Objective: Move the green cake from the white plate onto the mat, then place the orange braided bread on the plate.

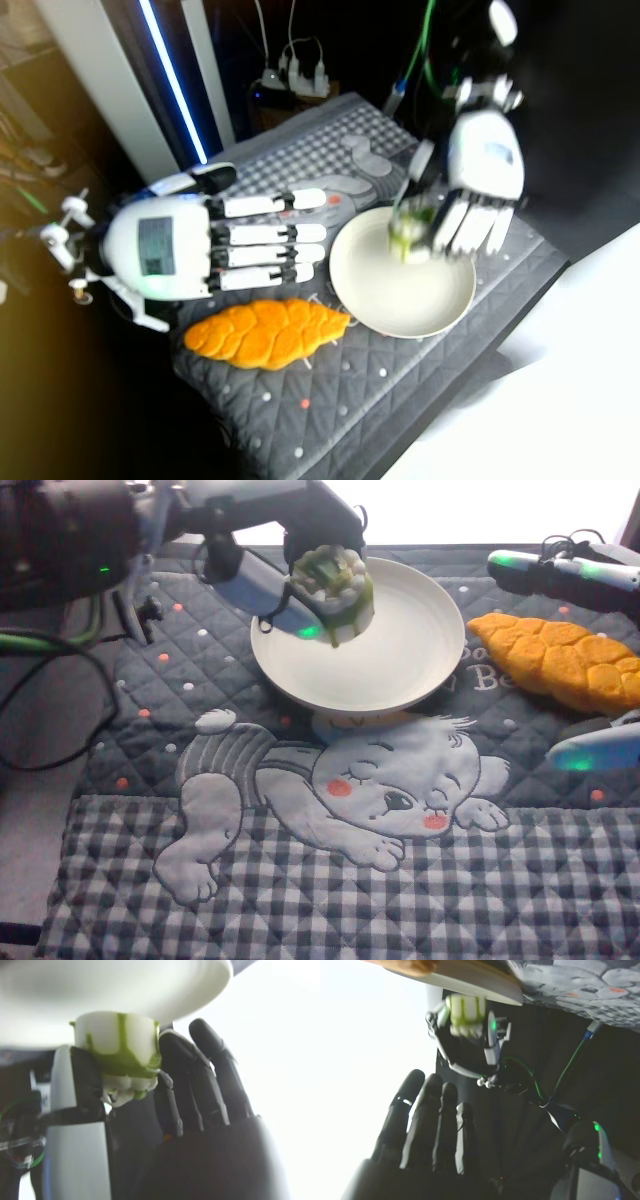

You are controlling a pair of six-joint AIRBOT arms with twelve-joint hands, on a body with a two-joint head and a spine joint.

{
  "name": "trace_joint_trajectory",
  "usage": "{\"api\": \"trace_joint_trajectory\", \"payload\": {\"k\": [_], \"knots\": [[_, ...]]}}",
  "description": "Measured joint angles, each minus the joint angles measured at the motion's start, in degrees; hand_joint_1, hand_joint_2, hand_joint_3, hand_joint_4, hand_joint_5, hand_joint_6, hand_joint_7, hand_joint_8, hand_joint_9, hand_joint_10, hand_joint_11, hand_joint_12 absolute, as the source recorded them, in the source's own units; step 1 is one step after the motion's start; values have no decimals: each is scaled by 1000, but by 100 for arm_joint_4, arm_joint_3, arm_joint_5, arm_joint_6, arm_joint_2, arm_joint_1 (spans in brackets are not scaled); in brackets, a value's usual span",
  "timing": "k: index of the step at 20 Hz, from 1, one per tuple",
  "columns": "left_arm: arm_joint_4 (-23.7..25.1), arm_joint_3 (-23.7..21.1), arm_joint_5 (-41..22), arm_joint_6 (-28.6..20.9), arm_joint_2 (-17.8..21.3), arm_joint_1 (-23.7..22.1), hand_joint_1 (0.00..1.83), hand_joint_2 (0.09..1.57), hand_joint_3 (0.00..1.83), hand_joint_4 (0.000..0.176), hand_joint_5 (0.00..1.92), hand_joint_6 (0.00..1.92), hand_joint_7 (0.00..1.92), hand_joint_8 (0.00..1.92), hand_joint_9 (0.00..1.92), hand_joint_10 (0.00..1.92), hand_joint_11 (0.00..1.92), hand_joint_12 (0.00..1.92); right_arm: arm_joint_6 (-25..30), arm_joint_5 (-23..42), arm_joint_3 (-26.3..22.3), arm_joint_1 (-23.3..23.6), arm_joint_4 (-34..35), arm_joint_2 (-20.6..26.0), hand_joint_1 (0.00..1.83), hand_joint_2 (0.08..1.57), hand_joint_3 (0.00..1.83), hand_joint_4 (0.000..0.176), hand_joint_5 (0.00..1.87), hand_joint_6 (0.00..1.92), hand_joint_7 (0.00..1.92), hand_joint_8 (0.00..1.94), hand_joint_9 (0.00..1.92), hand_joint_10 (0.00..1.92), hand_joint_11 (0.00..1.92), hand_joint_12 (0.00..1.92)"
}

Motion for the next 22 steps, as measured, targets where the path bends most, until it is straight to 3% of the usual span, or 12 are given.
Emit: {"api": "trace_joint_trajectory", "payload": {"k": [1, 2, 4, 6, 7, 8, 10, 11, 12, 16, 18, 22], "knots": [[129, -227, -190, -129, 197, 0, 1251, 1142, 1, 0, 1019, 1028, 832, 1097, 748, 1011, 523, 1420, 0, 0, 0, 0, 55, 0, 527, 831, 20, 71, 260, 13, 441, 12, 450, 13, 71, 1000], [262, -411, -398, -197, 356, 0, 1326, 1165, 0, 0, 956, 1111, 826, 1076, 741, 1290, 526, 1401, 0, -4, 0, 0, 105, 0, 516, 846, 23, 76, 262, 12, 451, 12, 458, 13, 70, 994], [417, -638, -664, -295, 503, 2, 1354, 1142, 0, 0, 989, 1028, 868, 1079, 787, 1277, 593, 1271, 0, -7, 0, 0, 151, 0, 474, 866, 24, 47, 287, 19, 479, 18, 478, 17, 100, 1009], [964, -859, -896, -485, 553, 2, 1350, 1159, 0, 0, 945, 1111, 837, 1087, 770, 1329, 628, 1351, 0, -2, 0, 0, 175, 0, 492, 849, 6, 37, 286, 11, 485, 8, 465, 5, 77, 1040], [1174, -949, -949, -549, 555, 2, 1238, 1139, 0, 0, 987, 1033, 881, 1092, 786, 1057, 664, 1378, 0, -9, 0, 0, 179, 0, 466, 841, 1, 46, 289, 11, 492, 8, 473, 7, 90, 1049], [1344, -1045, -1054, -638, 564, 2, 1220, 1118, 0, 20, 1001, 993, 944, 1029, 858, 930, 719, 1381, -2, -2, 0, 0, 179, 0, 441, 838, 0, 53, 287, 6, 495, 3, 474, 4, 110, 1021], [1460, -1191, -1241, -874, 623, 83, 1234, 1086, 0, 7, 1033, 853, 1060, 933, 970, 855, 833, 1347, -2, -4, 0, 0, 190, 0, 439, 825, 0, 65, 280, 1, 493, 0, 467, 1, 113, 1011], [1598, -1263, -1279, -944, 645, 168, 1203, 1169, 0, 0, 856, 1057, 917, 1215, 831, 903, 691, 1410, -2, -7, 0, 0, 195, 0, 448, 819, 0, 71, 284, 3, 492, 1, 467, 1, 118, 1013], [1753, -1360, -1266, -960, 658, 297, 1184, 1183, 0, 5, 854, 1117, 841, 1277, 793, 894, 650, 1379, -2, -9, 0, 0, 199, 2, 457, 816, 0, 74, 282, 2, 489, 0, 464, 0, 115, 1012], [2094, -1574, -1239, -859, 664, 492, 1171, 1192, 2, 32, 828, 1228, 834, 1215, 868, 831, 863, 1342, -2, -9, -22, 0, 190, 0, 383, 826, 0, 56, 292, 3, 516, 5, 491, 6, 116, 1115], [2337, -1672, -1075, -828, 662, 540, 1187, 1162, 0, 28, 878, 1190, 911, 1063, 970, 532, 865, 1283, -2, 0, -35, 0, 190, 0, 424, 819, 0, 46, 326, 10, 531, 0, 499, 1, 76, 1224], [2625, -1672, -1005, -841, 603, 680, 1189, 1163, 0, 25, 866, 1196, 918, 1065, 973, 643, 908, 1297, 0, -4, -37, 0, 170, 0, 440, 835, 6, 72, 318, 4, 514, 0, 476, 0, 39, 1213]]}}
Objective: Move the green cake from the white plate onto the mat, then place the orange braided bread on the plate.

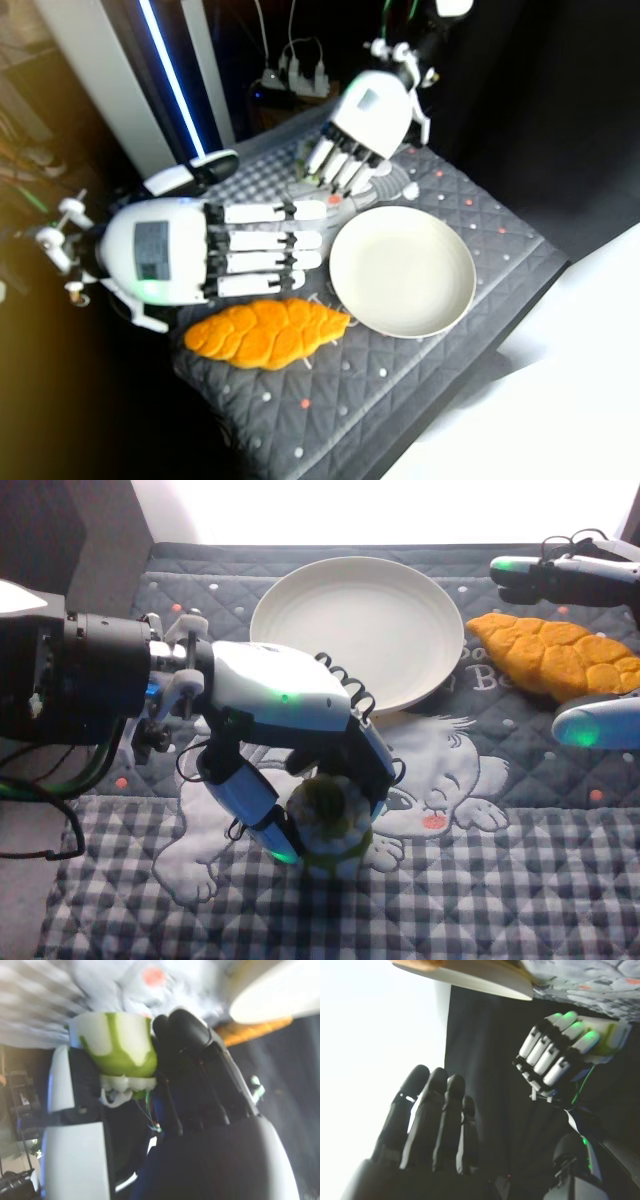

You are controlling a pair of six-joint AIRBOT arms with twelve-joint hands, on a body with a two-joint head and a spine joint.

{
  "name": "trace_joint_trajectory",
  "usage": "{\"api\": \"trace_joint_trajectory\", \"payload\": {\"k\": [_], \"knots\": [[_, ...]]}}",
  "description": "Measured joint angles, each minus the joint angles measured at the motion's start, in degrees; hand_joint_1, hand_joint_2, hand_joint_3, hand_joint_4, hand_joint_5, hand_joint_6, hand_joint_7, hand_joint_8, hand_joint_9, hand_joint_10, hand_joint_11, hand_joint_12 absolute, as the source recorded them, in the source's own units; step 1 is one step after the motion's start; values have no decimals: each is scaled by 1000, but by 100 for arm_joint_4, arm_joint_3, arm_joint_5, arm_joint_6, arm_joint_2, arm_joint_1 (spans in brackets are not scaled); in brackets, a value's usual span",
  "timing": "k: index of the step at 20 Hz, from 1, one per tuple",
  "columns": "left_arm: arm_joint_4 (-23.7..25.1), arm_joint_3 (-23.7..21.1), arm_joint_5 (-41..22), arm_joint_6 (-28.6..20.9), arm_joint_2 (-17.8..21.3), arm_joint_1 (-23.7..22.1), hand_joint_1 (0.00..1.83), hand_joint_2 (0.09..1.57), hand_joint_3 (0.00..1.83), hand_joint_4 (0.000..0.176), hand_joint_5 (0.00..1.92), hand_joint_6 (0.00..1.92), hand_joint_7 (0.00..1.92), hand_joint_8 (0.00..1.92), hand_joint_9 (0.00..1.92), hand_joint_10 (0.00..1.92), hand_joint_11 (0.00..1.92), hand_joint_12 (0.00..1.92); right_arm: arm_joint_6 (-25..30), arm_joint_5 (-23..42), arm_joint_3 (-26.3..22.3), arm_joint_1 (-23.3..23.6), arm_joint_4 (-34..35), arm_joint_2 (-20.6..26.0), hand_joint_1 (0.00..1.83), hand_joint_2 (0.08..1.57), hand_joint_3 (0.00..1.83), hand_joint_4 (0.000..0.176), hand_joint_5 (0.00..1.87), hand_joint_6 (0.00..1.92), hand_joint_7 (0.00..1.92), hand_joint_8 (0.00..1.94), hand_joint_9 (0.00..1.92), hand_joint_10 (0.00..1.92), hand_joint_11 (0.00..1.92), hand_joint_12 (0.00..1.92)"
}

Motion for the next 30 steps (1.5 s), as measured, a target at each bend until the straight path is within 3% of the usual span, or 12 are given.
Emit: {"api": "trace_joint_trajectory", "payload": {"k": [4, 6, 9, 11, 14, 16, 18, 23, 24, 26, 28, 30], "knots": [[-4, 0, 11, -9, 0, 2, 1161, 1213, 7, 23, 814, 1287, 764, 1276, 854, 477, 753, 1246, -2, 2, -11, 0, -28, 0, 481, 824, 0, 86, 303, 0, 502, 2, 455, 0, 0, 1225], [-11, -22, 28, -11, 2, 2, 1157, 1098, 0, 1, 699, 241, 647, 219, 710, 214, 352, 1176, 0, 2, -17, 0, -24, 0, 499, 816, 0, 92, 322, 8, 501, 1, 459, 2, 8, 1237], [-2, -57, 48, -11, 17, 2, 698, 1196, 12, 162, 413, 2, 337, 1, 367, 5, 24, 1124, -2, -2, -17, 0, -26, 0, 476, 815, 0, 104, 269, 0, 480, 0, 443, 0, 1, 1241], [-96, -57, 55, -13, 55, 2, 333, 1227, 1, 175, 181, 0, 136, 0, 98, 0, 0, 783, 0, 2, -17, 0, -24, 0, 486, 774, 0, 131, 257, 0, 490, 5, 442, 0, 0, 1237], [-490, -57, -52, -13, 188, 2, 451, 1100, 0, 148, 155, 1, 76, 0, 25, 3, 0, 391, 0, 4, -24, 0, -24, 0, 597, 734, 0, 120, 242, 1, 469, 0, 420, 0, 0, 1119], [-787, -57, -127, 92, 313, 17, 392, 1237, 15, 110, 295, 20, 131, 3, 107, 10, 0, 762, 0, -4, -24, 0, -24, 0, 712, 781, 3, 12, 313, 19, 503, 6, 518, 28, 88, 1089], [-1137, -72, -203, 321, 452, 33, 493, 1191, 0, 0, 294, 3, 266, 19, 244, 30, 0, 744, 0, -59, -24, 0, -26, 0, 862, 798, 8, 0, 355, 28, 456, 0, 504, 15, 77, 1058], [-2459, -396, -332, 1311, 1034, 155, 195, 1259, 16, 0, 261, 1, 141, 0, 76, 0, 0, 57, 0, -350, -22, 0, 24, 0, 735, 768, 1, 82, 197, 0, 423, 4, 424, 6, 66, 1057], [-2647, -446, -361, 1508, 1145, 216, 567, 1205, 0, 0, 473, 29, 353, 19, 261, 19, 128, 76, 2, -420, -9, 0, 26, 0, 718, 753, 0, 75, 179, 1, 426, 1, 430, 3, 72, 1019], [-3259, -490, -439, 1915, 1357, 341, 24, 1249, 0, 19, 223, 1, 307, 1, 310, 3, 18, 725, 2, -610, 63, 0, 35, -2, 760, 750, 0, 83, 173, 1, 415, 0, 430, 2, 64, 1006], [-3565, -549, -459, 2094, 1521, 400, 508, 1106, 0, 0, 374, 26, 216, 0, 153, 0, 0, 442, 0, -767, 109, 0, 72, 0, 759, 739, 0, 77, 148, 0, 403, 0, 412, 1, 53, 948], [-3877, -660, -566, 2315, 1714, 400, 518, 907, 0, 68, 400, 3, 273, 5, 189, 5, 0, 346, 0, -918, 140, 0, 85, -2, 764, 739, 1, 96, 152, 2, 404, 0, 399, 0, 29, 917]]}}
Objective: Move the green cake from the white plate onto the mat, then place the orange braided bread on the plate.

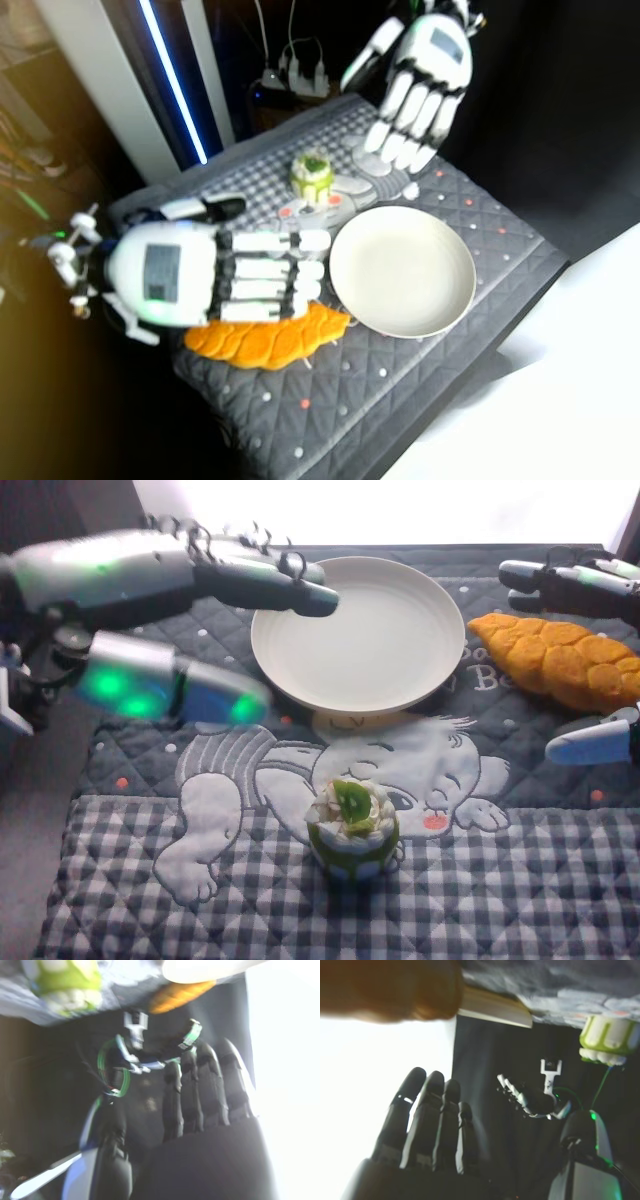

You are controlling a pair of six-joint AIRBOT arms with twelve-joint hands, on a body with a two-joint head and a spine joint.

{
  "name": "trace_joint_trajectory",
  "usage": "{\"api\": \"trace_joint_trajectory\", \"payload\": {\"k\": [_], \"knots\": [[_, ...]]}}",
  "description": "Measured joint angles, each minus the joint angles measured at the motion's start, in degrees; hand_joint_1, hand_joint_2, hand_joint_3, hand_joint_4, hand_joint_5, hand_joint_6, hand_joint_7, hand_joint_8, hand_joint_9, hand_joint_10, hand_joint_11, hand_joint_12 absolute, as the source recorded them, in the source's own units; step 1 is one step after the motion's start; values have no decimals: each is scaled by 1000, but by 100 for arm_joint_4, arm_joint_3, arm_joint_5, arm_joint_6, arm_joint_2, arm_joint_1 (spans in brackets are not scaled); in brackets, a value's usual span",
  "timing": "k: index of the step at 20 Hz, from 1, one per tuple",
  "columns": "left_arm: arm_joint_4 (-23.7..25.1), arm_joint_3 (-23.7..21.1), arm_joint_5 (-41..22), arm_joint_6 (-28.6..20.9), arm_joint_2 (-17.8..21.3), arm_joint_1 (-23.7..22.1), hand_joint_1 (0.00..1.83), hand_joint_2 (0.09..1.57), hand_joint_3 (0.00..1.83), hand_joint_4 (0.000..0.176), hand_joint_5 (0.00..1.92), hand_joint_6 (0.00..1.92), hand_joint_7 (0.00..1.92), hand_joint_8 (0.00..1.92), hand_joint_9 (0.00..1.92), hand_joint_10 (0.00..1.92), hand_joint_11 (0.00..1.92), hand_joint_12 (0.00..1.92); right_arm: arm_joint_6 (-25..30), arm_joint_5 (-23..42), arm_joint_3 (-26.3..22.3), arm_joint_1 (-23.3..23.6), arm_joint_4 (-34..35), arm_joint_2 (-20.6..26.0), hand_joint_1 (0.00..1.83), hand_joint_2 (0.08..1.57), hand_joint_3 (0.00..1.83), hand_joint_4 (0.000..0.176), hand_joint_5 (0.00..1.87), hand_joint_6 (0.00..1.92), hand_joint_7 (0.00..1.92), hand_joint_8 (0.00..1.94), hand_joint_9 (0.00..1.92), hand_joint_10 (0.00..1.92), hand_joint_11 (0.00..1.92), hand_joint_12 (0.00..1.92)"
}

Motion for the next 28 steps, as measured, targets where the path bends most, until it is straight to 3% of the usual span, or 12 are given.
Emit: {"api": "trace_joint_trajectory", "payload": {"k": [2, 3, 4, 5, 7, 10, 15, 20, 21, 23, 24, 28], "knots": [[-142, -85, -83, 192, 118, 2, 650, 1164, 7, 0, 350, 0, 291, 3, 265, 6, 117, 434, -2, -151, 50, 0, -7, -11, 721, 745, 0, 114, 137, 0, 380, 0, 392, 1, 69, 825], [-208, -144, -120, 299, 190, 11, 653, 1139, 0, 47, 314, 0, 277, 0, 230, 0, 67, 414, 0, -238, 74, 0, 24, -20, 705, 738, 1, 125, 136, 0, 374, 0, 399, 1, 108, 776], [-323, -173, -177, 452, 245, 22, 680, 1132, 0, 21, 299, 0, 262, 0, 225, 1, 61, 414, 0, -319, 122, 0, 22, -42, 712, 735, 0, 126, 136, 0, 365, 0, 392, 0, 103, 757], [-579, -210, -247, 564, 313, 59, 681, 1077, 0, 82, 248, 0, 216, 1, 186, 4, 136, 294, 0, -407, 149, 0, 57, -66, 726, 733, 0, 115, 145, 3, 358, 0, 395, 1, 115, 757], [-817, -219, -369, 695, 380, 129, 633, 1145, 0, 97, 228, 0, 192, 0, 139, 0, 100, 197, 35, -555, 243, 0, 66, -144, 735, 740, 2, 115, 150, 4, 352, 0, 401, 3, 122, 765], [-863, -219, -387, 730, 415, 201, 704, 979, 0, 81, 203, 0, 172, 5, 127, 8, 98, 79, 212, -737, 503, 0, 81, -348, 747, 752, 0, 93, 157, 3, 316, 6, 430, 10, 152, 845], [-852, -245, -358, 732, 413, 201, 728, 931, 0, 107, 254, 5, 199, 2, 155, 4, 87, 382, 291, -820, 713, 13, 133, -474, 810, 752, 2, 88, 150, 0, 354, 14, 446, 13, 116, 955], [-883, -245, -380, 741, 413, 201, 851, 990, 0, 97, 219, 0, 194, 0, 162, 0, 113, 313, 317, -981, 894, 17, 179, -531, 938, 768, 0, 101, 128, 0, 490, 1, 592, 8, 293, 934], [-898, -251, -396, 793, 413, 201, 820, 1040, 0, 60, 192, 0, 180, 1, 135, 0, 181, 167, 326, -1012, 949, 35, 192, -549, 1048, 783, 4, 103, 134, 2, 509, 6, 625, 16, 386, 954], [-927, -256, -404, 815, 413, 201, 804, 1050, 1, 49, 175, 0, 168, 0, 119, 0, 180, 146, 341, -1093, 1047, 55, 227, -592, 1118, 787, 4, 123, 147, 7, 514, 7, 640, 20, 394, 952], [-931, -256, -426, 815, 413, 201, 778, 1033, 0, 60, 194, 8, 185, 8, 142, 10, 201, 148, 348, -1132, 1086, 55, 267, -603, 1159, 795, 6, 115, 154, 8, 517, 7, 651, 23, 409, 955], [-929, -256, -435, 815, 407, 201, 814, 1033, 0, 32, 215, 7, 199, 11, 157, 15, 204, 107, 369, -1290, 1231, 70, 387, -612, 1303, 842, 0, 80, 215, 0, 651, 0, 851, 5, 735, 561]]}}
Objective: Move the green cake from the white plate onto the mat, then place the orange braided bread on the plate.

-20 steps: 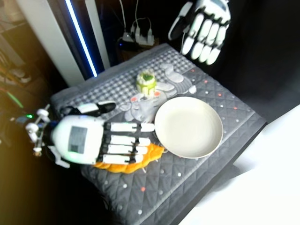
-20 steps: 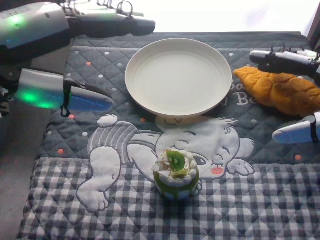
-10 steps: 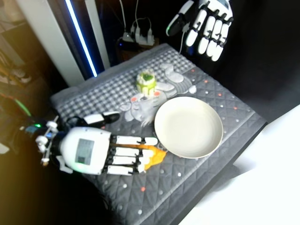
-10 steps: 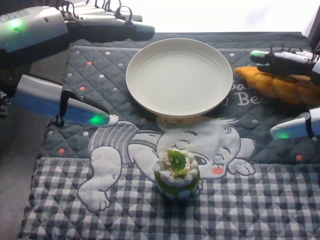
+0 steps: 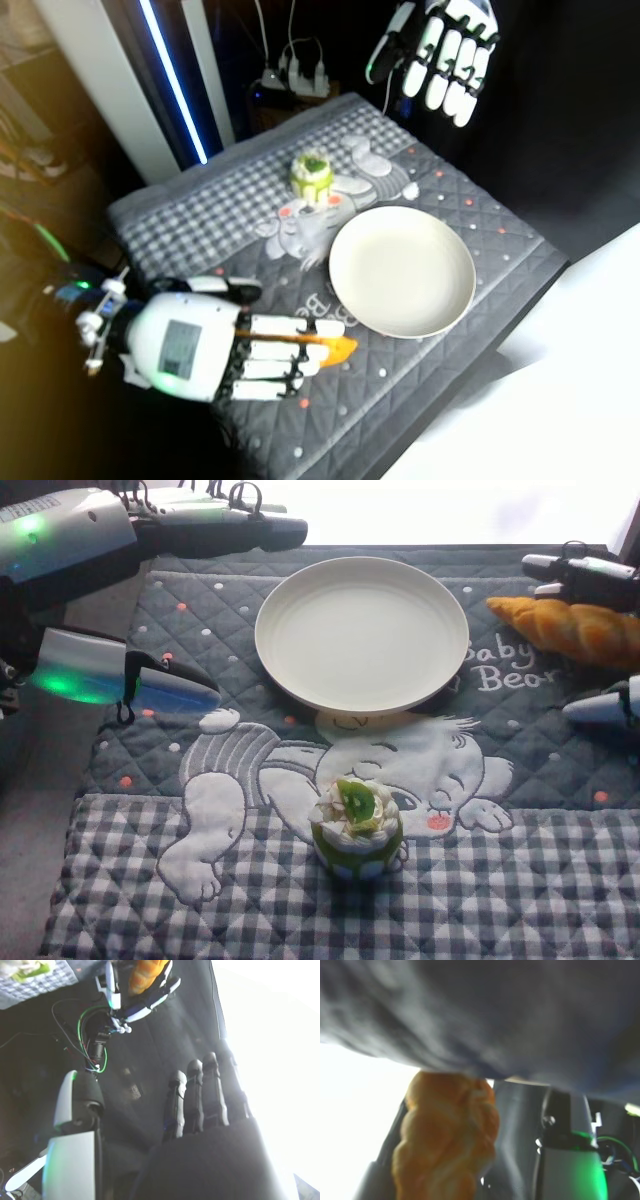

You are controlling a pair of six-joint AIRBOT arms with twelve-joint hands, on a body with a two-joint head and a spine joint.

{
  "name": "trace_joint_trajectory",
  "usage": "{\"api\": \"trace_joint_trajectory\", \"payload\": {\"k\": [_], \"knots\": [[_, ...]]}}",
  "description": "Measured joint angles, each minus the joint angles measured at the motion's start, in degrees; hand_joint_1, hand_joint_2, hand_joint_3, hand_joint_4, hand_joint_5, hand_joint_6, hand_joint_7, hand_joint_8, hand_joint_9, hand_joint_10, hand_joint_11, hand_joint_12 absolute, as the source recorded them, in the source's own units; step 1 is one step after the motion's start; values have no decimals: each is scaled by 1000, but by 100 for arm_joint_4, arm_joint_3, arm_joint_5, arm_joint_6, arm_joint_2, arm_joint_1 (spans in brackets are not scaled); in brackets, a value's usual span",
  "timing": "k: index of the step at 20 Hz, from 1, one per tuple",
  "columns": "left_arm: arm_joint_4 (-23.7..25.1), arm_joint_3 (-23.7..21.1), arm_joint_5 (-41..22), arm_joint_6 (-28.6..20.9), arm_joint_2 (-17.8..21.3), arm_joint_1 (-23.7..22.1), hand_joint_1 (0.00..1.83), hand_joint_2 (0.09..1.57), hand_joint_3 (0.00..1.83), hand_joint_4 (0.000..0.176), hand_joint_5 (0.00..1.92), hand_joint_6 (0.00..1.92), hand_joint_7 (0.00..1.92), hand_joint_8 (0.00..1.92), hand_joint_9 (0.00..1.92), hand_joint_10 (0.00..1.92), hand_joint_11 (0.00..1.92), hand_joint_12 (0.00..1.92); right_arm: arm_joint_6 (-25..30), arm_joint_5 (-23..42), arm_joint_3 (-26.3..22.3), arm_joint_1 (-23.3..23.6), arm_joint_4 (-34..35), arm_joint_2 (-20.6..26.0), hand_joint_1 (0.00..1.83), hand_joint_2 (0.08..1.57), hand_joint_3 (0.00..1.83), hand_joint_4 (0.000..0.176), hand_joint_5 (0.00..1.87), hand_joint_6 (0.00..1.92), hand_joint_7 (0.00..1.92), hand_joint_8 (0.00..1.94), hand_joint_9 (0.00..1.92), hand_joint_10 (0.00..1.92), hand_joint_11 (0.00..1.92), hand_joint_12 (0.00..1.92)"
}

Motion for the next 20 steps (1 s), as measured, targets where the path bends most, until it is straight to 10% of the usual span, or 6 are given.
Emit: {"api": "trace_joint_trajectory", "payload": {"k": [2, 7, 8, 10, 13, 20], "knots": [[-26, 0, -2, 2, -20, 0, 854, 928, 0, 51, 309, 19, 214, 0, 171, 0, 231, 121, 33, -153, 79, 7, 61, 0, 1464, 909, 4, 0, 306, 3, 648, 2, 894, 9, 827, 512], [-4, 0, -20, 13, -35, 0, 913, 987, 5, 45, 353, 7, 246, 2, 200, 3, 228, 132, 109, -162, 151, 9, 31, 4, 1589, 991, 3, 0, 570, 13, 765, 13, 987, 10, 584, 370], [0, 0, -22, 13, -35, 0, 876, 967, 0, 51, 440, 11, 241, 1, 168, 0, 165, 109, 136, -186, 157, 9, 42, 4, 1438, 1068, 0, 0, 827, 845, 1093, 540, 1093, 894, 784, 444], [2, 0, -15, 13, -35, 0, 742, 966, 2, 82, 422, 7, 251, 7, 191, 10, 188, 121, 173, -201, 197, 9, 101, 0, 1295, 1101, 0, 0, 873, 998, 1133, 832, 1136, 503, 1064, 542], [2, 0, -11, 15, -61, 0, 725, 997, 2, 39, 515, 8, 273, 0, 222, 0, 117, 295, 120, -157, 245, 9, 129, 2, 1273, 1115, 0, 0, 841, 1023, 1137, 888, 1398, 53, 1227, 552], [20, 0, 26, 83, -66, 0, 741, 955, 0, 108, 394, 7, 292, 2, 212, 3, 0, 550, 221, 264, 2, 2, 9, 168, 1398, 1056, 0, 0, 900, 900, 1158, 603, 1211, 903, 1068, 858]]}}
